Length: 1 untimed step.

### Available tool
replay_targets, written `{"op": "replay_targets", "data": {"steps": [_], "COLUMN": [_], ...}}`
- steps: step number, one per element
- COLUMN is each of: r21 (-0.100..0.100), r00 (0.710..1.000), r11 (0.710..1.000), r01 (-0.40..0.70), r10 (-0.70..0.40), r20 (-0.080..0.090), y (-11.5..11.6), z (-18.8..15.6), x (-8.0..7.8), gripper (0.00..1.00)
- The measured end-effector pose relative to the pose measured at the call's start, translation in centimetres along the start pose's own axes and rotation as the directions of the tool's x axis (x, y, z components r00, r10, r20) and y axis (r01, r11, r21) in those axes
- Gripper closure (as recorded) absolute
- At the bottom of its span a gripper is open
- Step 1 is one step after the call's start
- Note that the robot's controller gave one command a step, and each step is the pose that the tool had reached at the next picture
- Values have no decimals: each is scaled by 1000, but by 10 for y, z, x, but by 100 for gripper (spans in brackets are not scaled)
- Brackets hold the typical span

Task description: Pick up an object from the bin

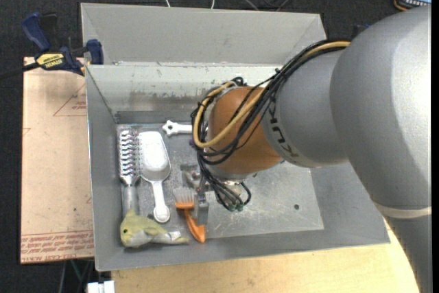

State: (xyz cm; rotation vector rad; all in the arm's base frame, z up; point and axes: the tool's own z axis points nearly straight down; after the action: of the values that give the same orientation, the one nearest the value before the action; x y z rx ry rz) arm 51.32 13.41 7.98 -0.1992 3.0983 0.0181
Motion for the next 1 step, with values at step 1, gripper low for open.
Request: {"op": "replay_targets", "data": {"steps": [1], "r21": [0], "r00": [1000], "r11": [1000], "r01": [-1], "r10": [1], "r20": [0], "y": [0], "z": [0], "x": [0], "gripper": [100]}}
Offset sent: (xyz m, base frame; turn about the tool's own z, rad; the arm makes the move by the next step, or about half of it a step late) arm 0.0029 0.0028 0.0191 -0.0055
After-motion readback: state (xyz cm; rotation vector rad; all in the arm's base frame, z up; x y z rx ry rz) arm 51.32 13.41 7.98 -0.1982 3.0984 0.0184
